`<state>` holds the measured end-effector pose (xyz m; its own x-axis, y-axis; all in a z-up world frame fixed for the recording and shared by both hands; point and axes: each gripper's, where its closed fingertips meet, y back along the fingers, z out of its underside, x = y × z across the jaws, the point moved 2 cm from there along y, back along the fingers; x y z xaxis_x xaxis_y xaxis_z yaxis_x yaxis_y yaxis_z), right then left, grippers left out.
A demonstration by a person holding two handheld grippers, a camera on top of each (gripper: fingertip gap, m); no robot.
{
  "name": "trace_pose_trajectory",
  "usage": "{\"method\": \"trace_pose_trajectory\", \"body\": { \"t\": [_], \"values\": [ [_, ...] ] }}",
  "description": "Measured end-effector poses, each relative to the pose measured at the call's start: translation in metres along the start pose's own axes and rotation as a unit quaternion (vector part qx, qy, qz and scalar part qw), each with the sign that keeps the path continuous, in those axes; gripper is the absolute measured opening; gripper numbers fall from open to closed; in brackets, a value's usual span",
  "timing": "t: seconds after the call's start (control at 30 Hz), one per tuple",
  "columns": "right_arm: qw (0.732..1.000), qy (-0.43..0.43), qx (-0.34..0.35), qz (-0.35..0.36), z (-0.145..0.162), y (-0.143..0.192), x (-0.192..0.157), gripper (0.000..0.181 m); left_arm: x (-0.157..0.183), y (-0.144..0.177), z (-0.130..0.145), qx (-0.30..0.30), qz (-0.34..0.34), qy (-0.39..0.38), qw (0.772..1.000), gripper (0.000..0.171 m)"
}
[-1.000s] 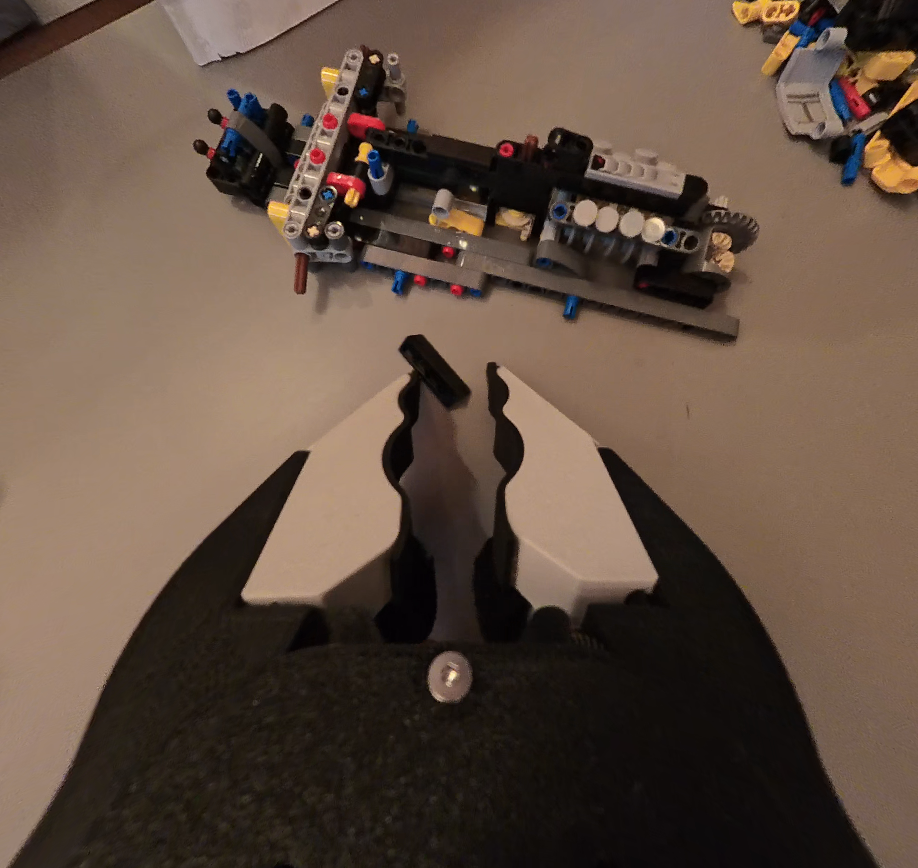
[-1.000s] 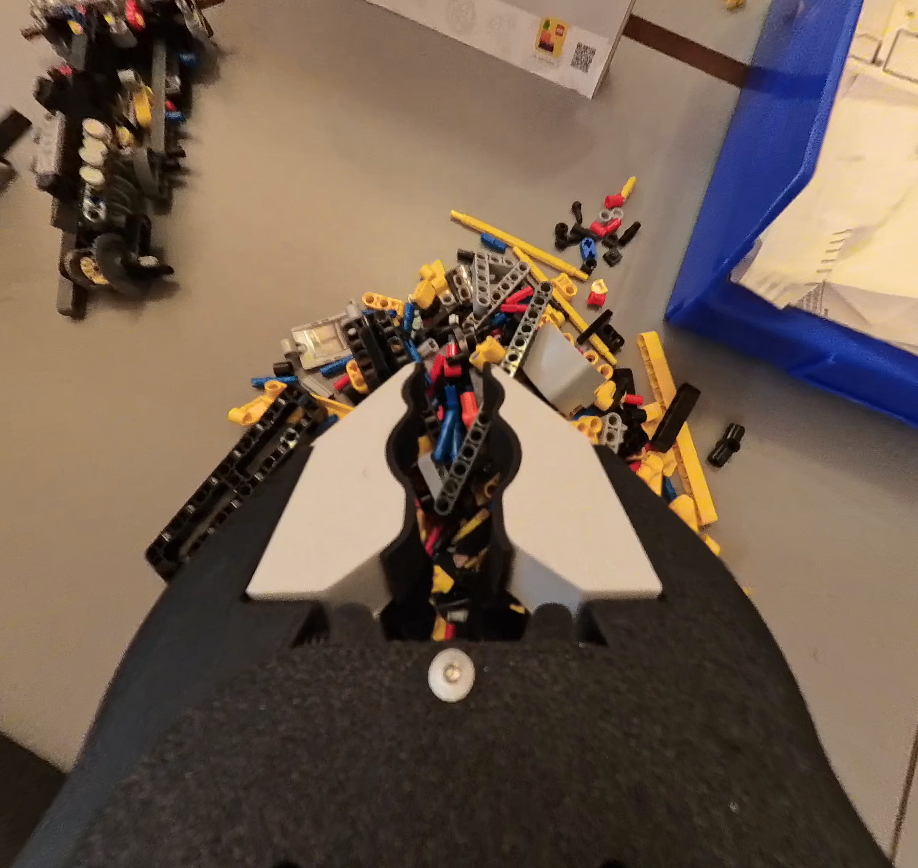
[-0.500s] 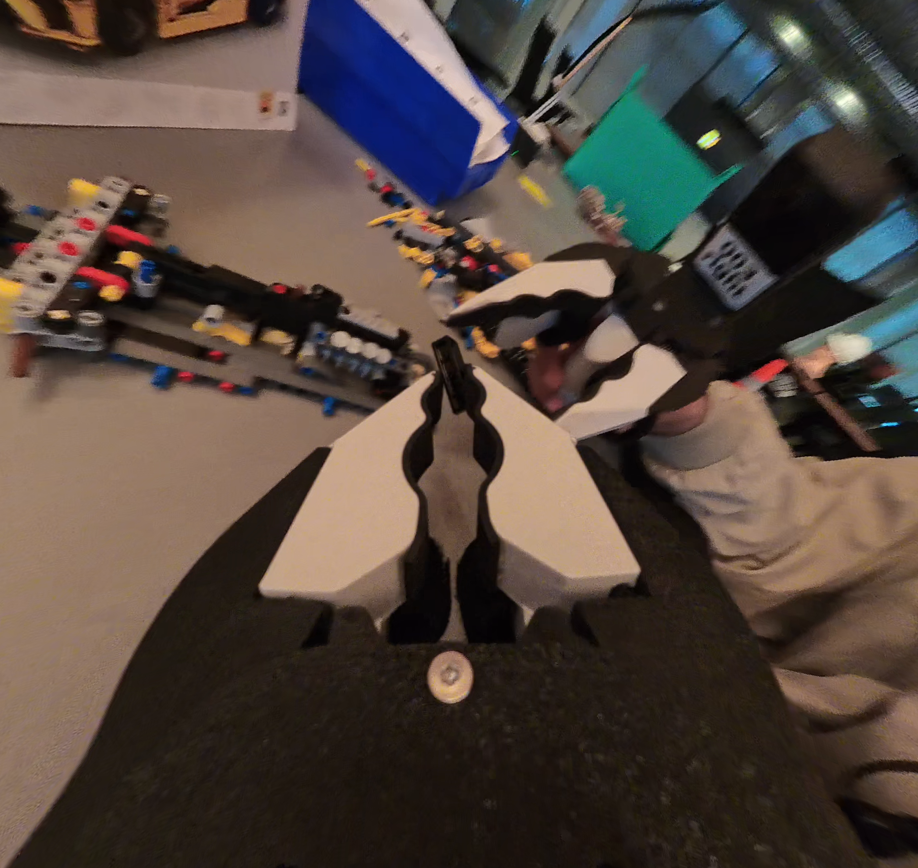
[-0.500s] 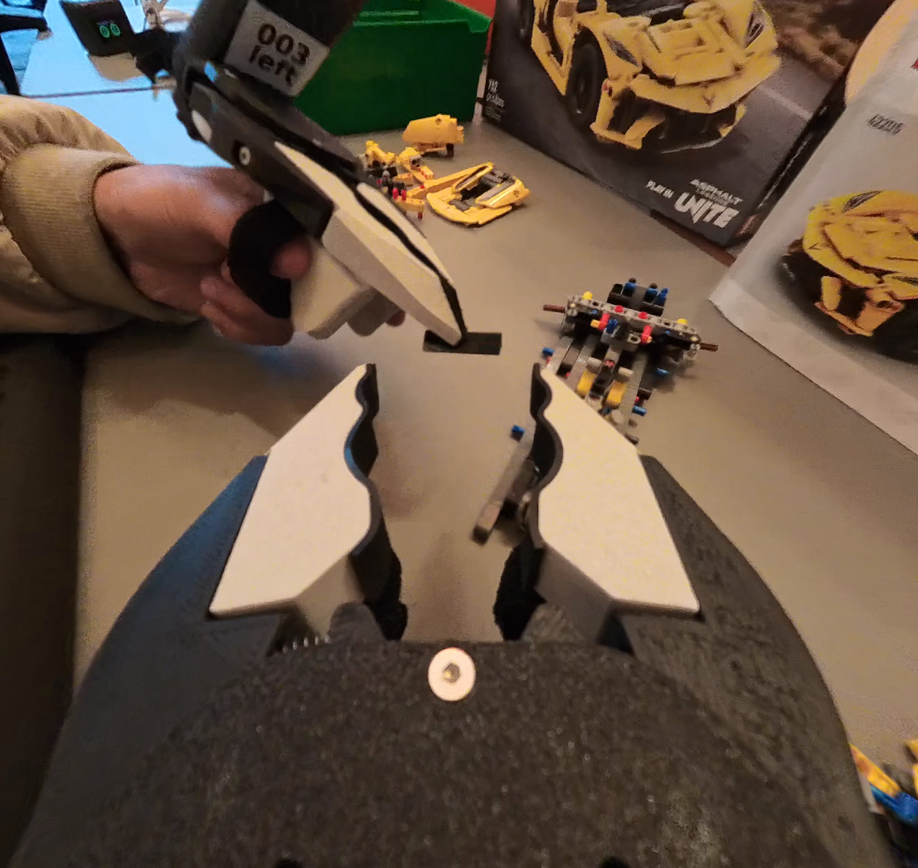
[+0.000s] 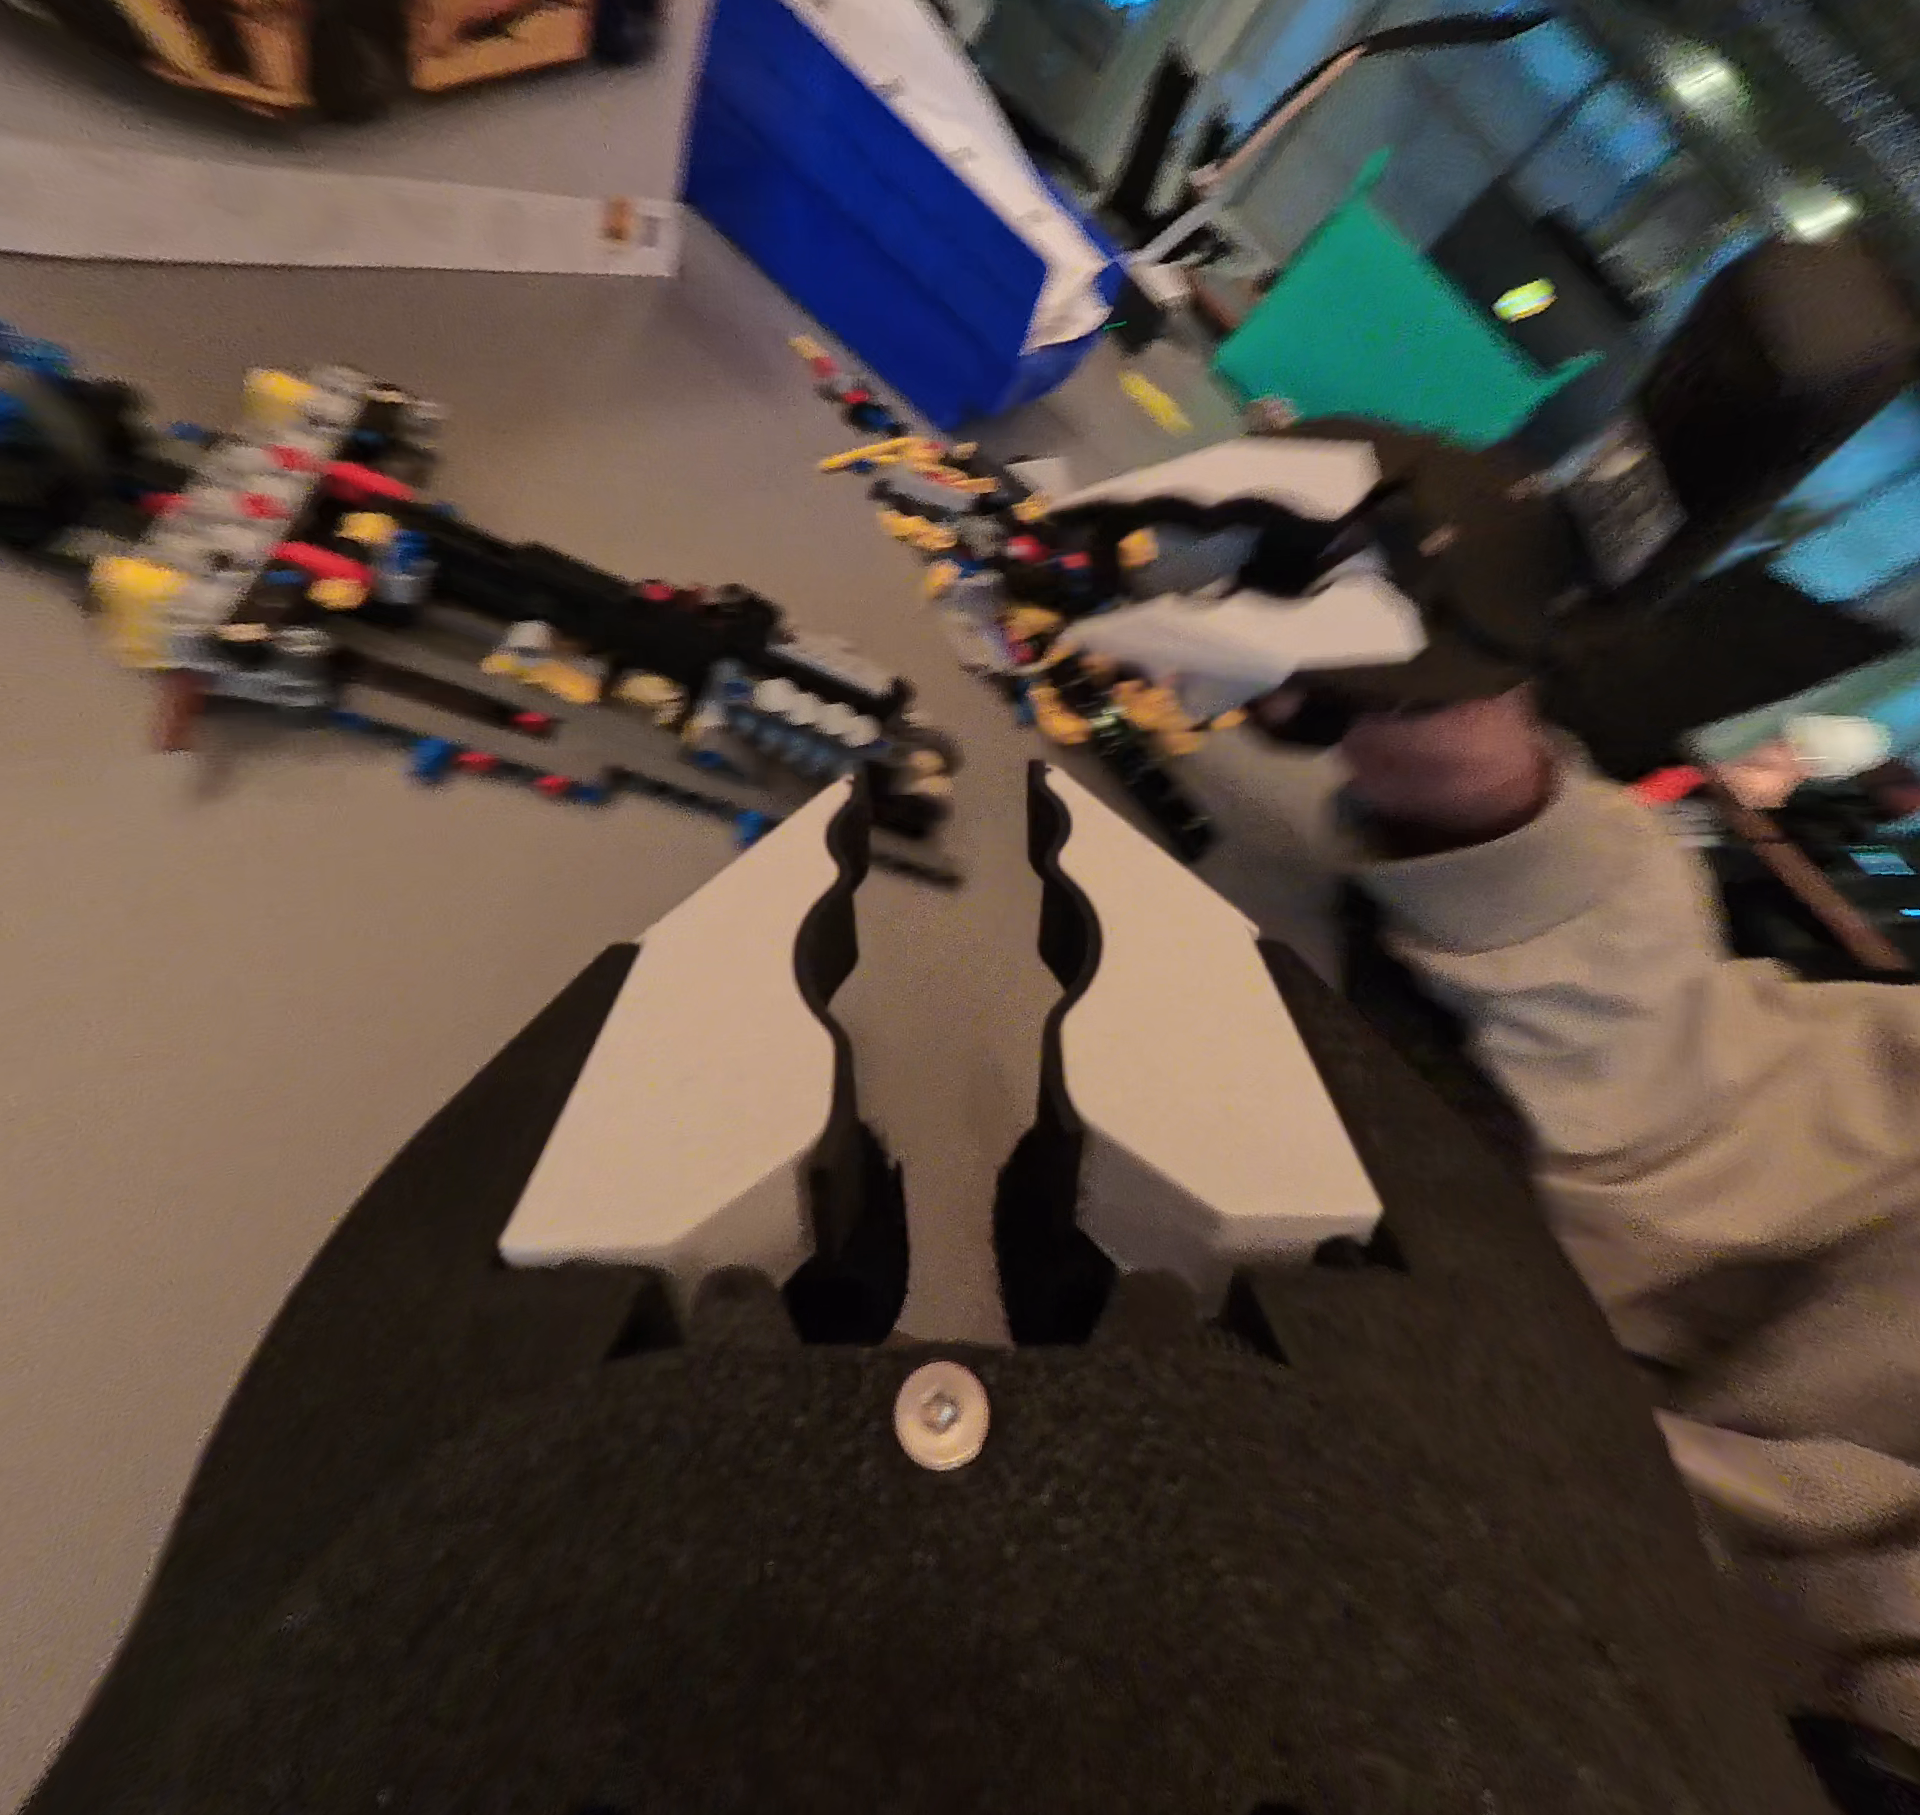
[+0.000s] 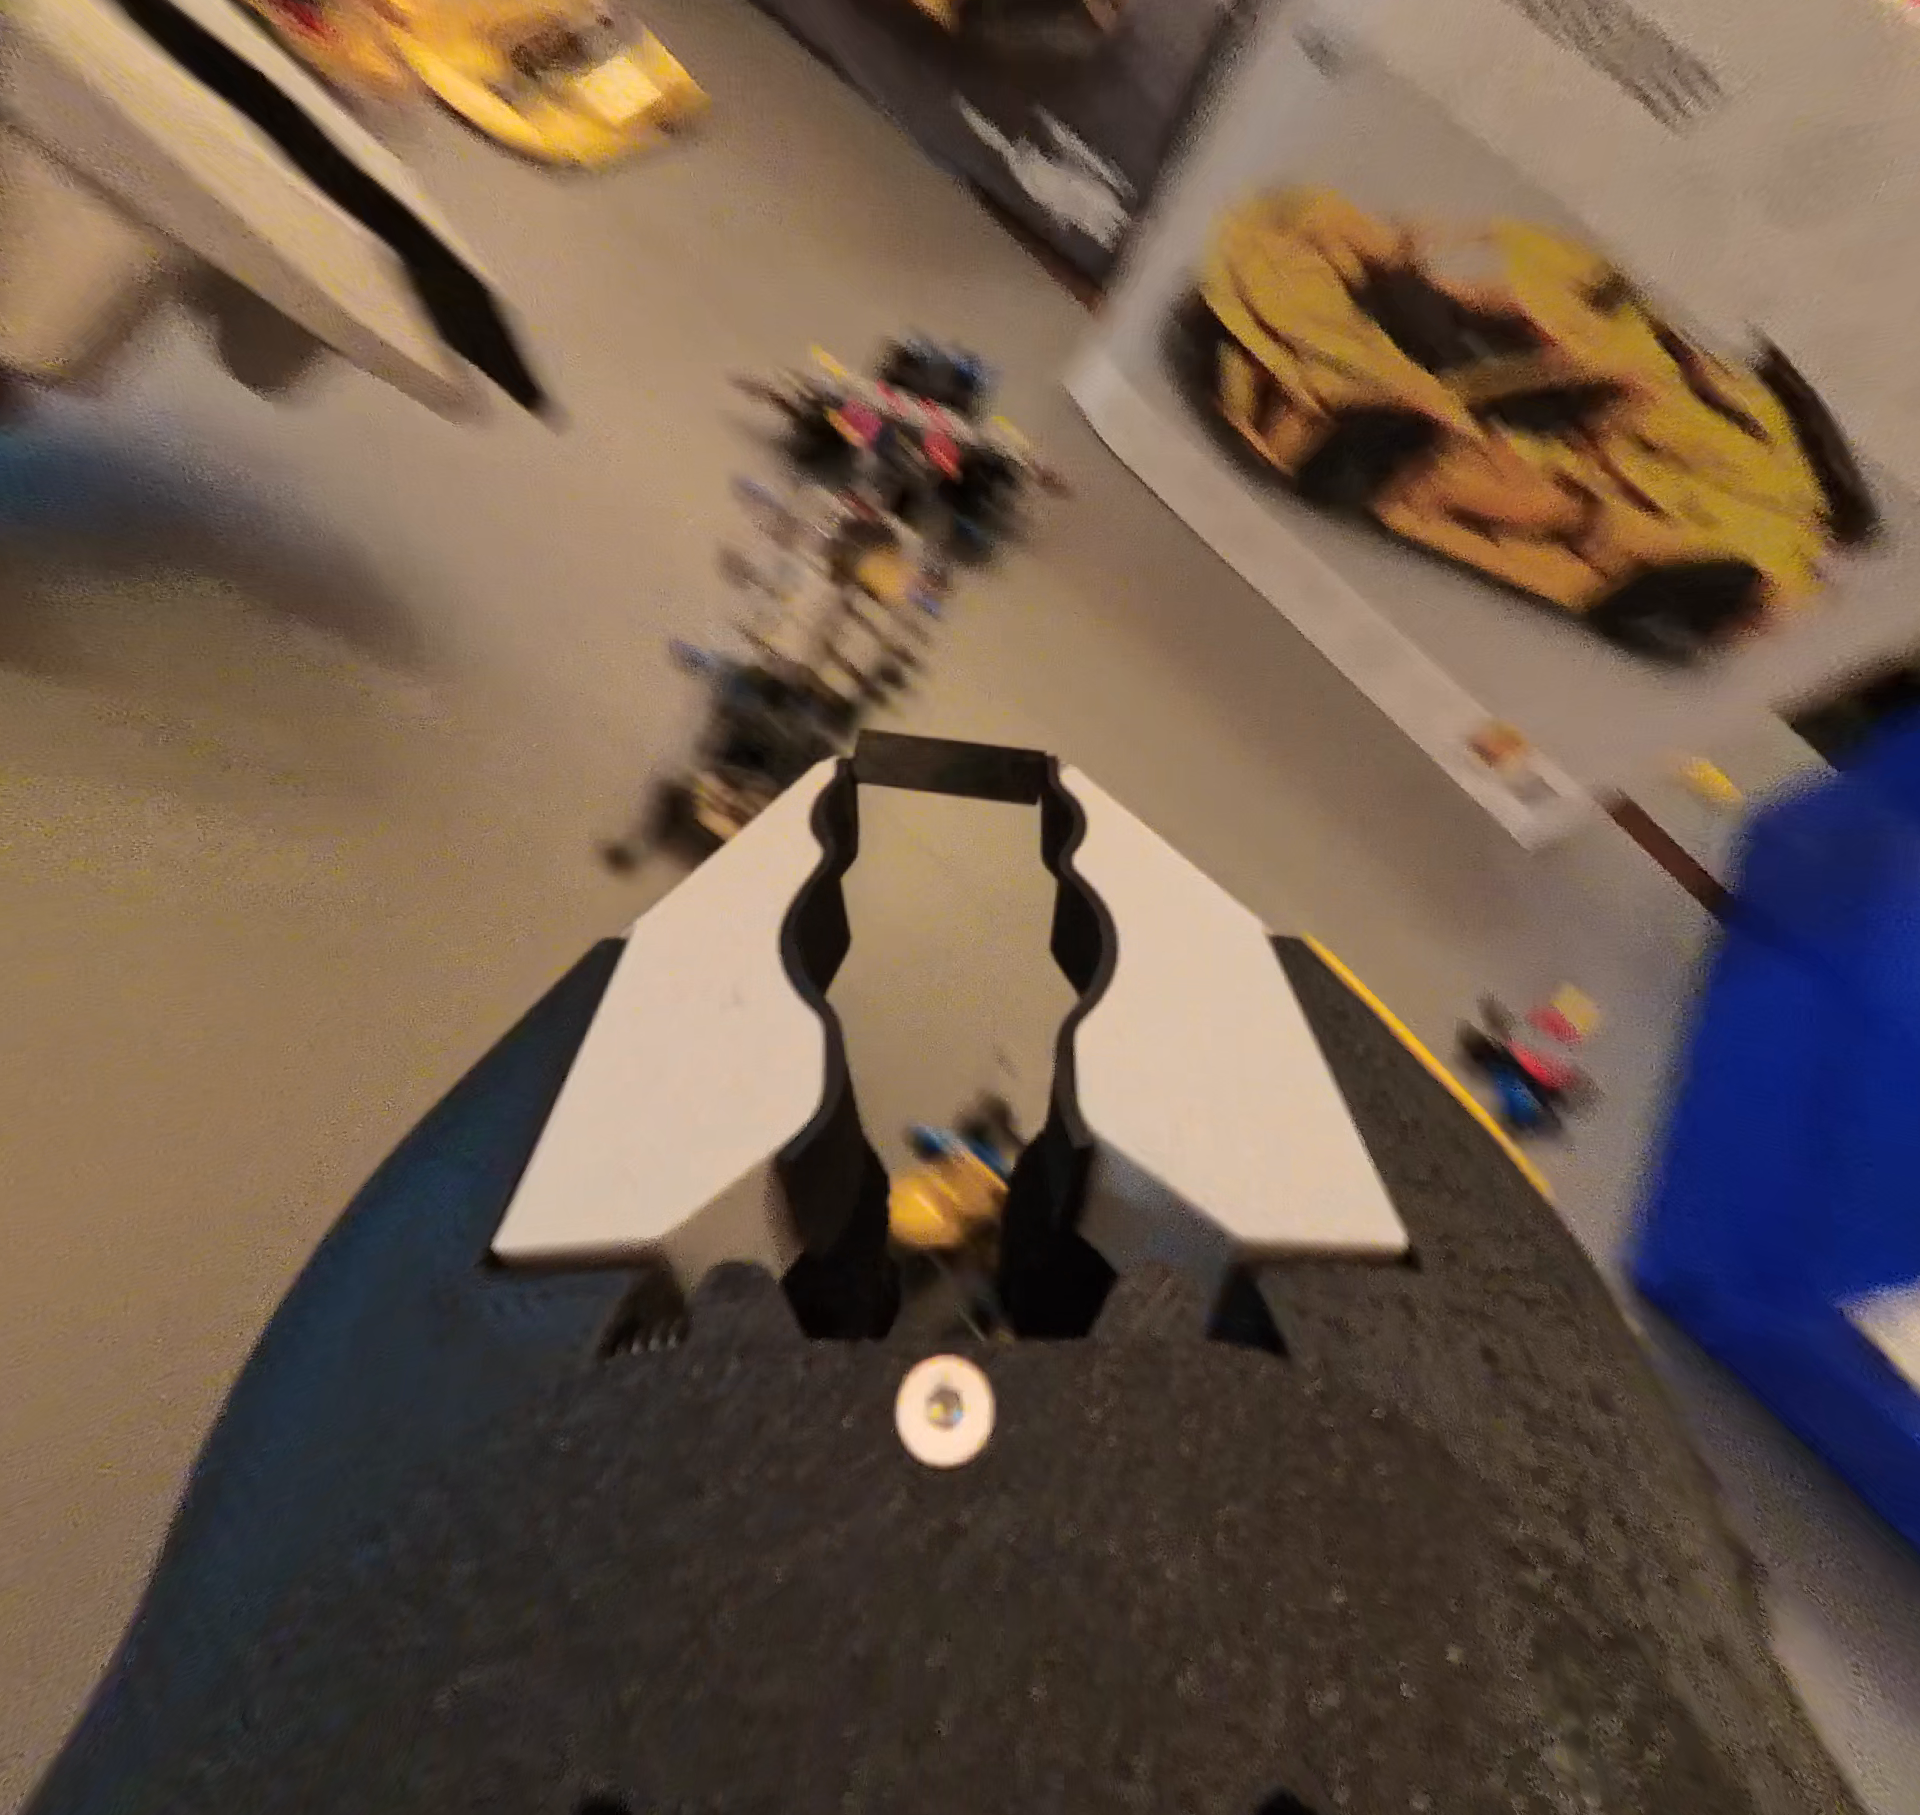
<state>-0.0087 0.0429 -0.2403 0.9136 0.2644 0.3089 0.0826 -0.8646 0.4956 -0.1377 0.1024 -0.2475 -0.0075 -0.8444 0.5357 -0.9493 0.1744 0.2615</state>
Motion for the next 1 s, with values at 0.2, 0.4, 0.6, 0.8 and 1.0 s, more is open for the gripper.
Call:
{"method": "trace_pose_trajectory", "body": {
  "t": [0.2,0.4,0.6,0.8,1.0],
  "values": [
    [0.973,-0.203,-0.1,-0.033,0.065,0.052,0.068,0.034,-0.021,-0.006,0.024,-0.085,-0.093,-0.124,0.984,0.03],
    [0.97,-0.158,-0.187,-0.008,0.11,0.058,0.079,0.042,-0.029,-0.009,0.028,-0.213,-0.094,-0.168,0.958,0.03],
    [0.984,-0.151,-0.075,-0.06,0.04,0.043,0.05,0.048,-0.027,-0.024,0.013,-0.239,-0.116,-0.225,0.937,0.03],
    [0.971,-0.111,-0.126,-0.169,0.018,-0.033,-0.038,0.06,-0.045,-0.033,-0.005,-0.239,-0.136,-0.212,0.938,0.03],
    [0.965,-0.123,-0.172,-0.153,0.018,-0.074,-0.053,0.052,-0.063,-0.018,-0.023,-0.211,-0.109,-0.188,0.953,0.03]
  ]
}}
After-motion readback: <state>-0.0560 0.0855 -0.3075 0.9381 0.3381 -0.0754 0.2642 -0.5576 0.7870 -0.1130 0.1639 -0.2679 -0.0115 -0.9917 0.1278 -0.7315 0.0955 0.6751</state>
